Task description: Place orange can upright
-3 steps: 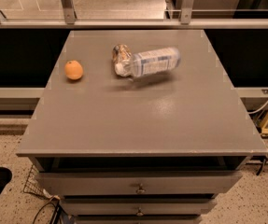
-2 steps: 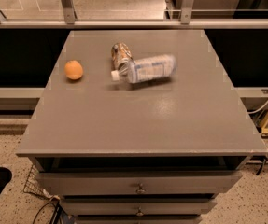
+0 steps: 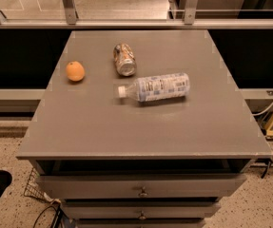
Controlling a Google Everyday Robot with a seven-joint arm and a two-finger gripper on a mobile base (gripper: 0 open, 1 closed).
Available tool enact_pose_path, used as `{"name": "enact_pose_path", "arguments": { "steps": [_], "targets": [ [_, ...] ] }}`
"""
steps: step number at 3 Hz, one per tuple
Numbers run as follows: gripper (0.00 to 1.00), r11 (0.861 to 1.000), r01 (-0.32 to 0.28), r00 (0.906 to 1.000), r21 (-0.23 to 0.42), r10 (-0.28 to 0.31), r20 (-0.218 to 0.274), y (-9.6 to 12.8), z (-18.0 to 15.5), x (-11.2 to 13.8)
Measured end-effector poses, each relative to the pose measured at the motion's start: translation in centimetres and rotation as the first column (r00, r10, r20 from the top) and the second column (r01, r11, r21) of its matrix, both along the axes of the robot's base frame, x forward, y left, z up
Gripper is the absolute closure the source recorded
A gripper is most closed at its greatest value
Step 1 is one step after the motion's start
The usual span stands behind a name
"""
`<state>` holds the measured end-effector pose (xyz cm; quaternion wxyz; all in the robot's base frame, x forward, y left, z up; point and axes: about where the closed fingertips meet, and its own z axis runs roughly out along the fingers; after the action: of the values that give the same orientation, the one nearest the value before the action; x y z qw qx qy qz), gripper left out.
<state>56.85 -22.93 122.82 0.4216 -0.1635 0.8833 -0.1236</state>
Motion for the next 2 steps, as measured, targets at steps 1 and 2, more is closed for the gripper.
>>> {"name": "enact_pose_path", "arguments": {
  "steps": [1,2],
  "targets": [
    [0.00,0.999,-0.021,0.9974,0.035,0.023,-0.068,0.7,-2.8,2.9],
    [0.00,0.996,-0.042,0.9842,0.078,0.055,-0.168,2.5,-7.3,6.8]
  ]
}}
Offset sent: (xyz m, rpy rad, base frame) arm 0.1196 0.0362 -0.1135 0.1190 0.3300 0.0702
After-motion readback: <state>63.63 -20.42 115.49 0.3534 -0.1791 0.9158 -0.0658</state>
